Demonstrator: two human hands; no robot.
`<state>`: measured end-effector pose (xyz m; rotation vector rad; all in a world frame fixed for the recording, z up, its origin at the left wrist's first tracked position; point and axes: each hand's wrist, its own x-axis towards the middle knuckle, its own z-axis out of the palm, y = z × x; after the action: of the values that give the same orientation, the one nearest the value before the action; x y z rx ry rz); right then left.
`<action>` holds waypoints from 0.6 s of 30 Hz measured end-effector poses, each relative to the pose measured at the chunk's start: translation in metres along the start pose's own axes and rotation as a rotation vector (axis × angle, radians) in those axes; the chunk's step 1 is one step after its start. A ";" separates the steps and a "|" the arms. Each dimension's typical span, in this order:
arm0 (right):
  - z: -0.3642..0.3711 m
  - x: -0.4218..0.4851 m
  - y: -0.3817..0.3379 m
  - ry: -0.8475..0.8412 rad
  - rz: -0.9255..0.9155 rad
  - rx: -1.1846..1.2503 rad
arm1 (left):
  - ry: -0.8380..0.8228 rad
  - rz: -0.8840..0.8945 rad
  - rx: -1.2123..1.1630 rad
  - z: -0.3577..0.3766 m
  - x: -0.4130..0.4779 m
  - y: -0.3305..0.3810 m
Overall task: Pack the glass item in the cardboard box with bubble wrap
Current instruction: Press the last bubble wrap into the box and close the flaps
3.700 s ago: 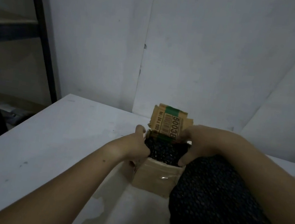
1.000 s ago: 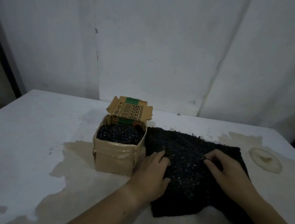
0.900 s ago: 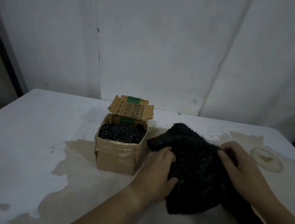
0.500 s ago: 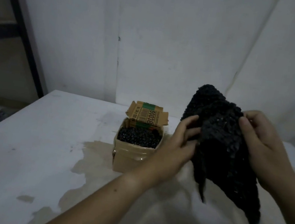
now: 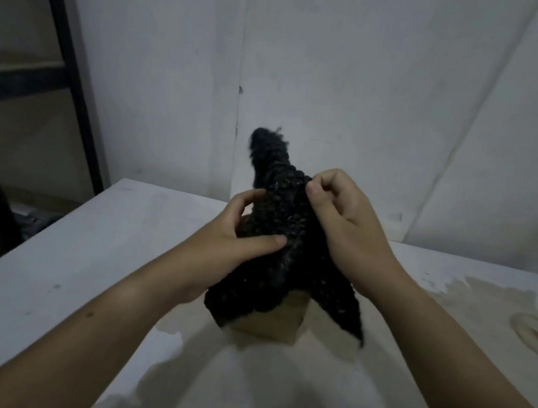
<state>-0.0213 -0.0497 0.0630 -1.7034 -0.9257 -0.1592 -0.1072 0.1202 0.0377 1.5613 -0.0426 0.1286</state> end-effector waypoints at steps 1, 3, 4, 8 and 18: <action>0.001 0.003 0.000 -0.015 0.004 -0.042 | 0.040 0.002 0.014 -0.004 0.001 0.000; 0.002 0.004 0.002 -0.061 0.074 -0.092 | 0.139 0.034 0.159 -0.010 0.003 0.002; 0.003 0.002 0.005 -0.093 0.119 -0.112 | 0.183 0.083 0.323 -0.012 0.005 0.001; 0.007 -0.008 0.013 -0.219 0.245 -0.093 | 0.394 0.316 0.986 -0.013 0.008 -0.002; -0.019 0.001 -0.010 0.026 -0.182 -0.556 | 0.352 0.311 0.986 -0.015 0.012 0.006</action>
<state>-0.0210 -0.0649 0.0781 -2.1111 -1.0822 -0.6050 -0.0964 0.1362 0.0452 2.4801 0.0684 0.7571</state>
